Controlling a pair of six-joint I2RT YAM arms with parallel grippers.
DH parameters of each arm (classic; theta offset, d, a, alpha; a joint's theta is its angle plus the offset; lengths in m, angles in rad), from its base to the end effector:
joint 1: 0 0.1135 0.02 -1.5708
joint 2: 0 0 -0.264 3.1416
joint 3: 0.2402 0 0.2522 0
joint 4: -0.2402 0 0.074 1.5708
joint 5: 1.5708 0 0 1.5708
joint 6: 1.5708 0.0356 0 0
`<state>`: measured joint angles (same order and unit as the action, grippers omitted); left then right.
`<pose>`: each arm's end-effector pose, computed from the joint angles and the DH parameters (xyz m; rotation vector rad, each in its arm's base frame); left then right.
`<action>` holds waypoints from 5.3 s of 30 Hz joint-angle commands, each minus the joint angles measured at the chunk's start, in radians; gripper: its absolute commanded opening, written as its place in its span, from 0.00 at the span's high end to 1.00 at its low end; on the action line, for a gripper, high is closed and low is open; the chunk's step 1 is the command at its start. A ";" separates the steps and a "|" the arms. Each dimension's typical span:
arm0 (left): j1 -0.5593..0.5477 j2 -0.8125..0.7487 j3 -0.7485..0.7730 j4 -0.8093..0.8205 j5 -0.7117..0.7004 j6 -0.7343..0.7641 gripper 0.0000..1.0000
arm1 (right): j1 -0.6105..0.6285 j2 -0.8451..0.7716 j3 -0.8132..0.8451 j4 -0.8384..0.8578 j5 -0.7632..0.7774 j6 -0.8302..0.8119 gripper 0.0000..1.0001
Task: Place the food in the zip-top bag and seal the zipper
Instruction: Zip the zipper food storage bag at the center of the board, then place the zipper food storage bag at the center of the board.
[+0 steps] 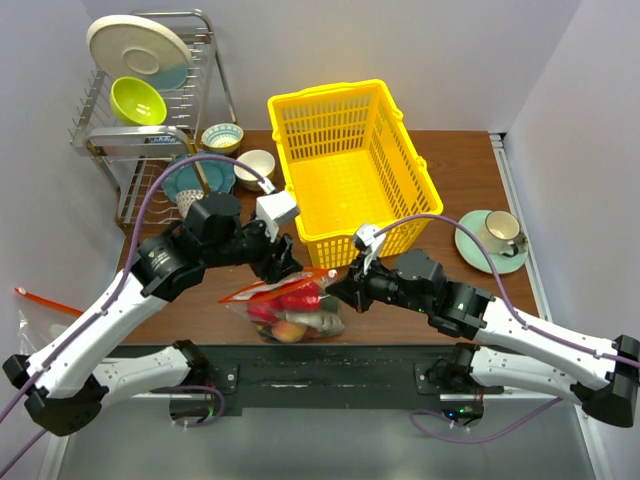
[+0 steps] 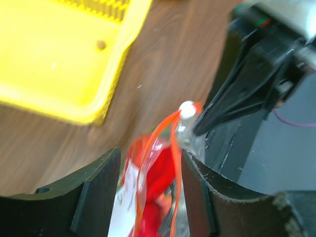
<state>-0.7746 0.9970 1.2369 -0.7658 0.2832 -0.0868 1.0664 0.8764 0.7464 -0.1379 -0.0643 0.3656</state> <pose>0.1317 -0.1428 0.3974 0.9004 1.9852 -0.8037 0.0982 0.1826 0.3151 -0.7230 1.8371 1.0357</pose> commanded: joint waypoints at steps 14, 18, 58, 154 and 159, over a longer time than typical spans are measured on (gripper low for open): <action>0.000 0.146 0.058 0.121 0.522 0.216 0.46 | 0.001 -0.027 0.077 0.095 -0.244 -0.134 1.00; -0.002 0.147 0.029 0.152 0.616 0.219 0.46 | 0.001 -0.030 0.082 0.093 -0.264 -0.143 1.00; 0.000 0.055 -0.079 0.184 0.513 0.118 1.00 | 0.001 -0.063 0.051 0.047 -0.056 -0.093 1.00; 0.005 0.067 -0.100 0.013 -0.350 -0.220 1.00 | -0.002 -0.044 0.128 -0.519 1.008 0.315 1.00; 0.029 0.127 -0.051 0.002 -0.426 -0.226 1.00 | -0.118 0.007 0.137 -0.442 0.927 0.276 1.00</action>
<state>-0.7685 1.1061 1.1187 -0.7300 0.0097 -0.2890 1.0393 0.8722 0.8745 -0.6491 0.8421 0.6613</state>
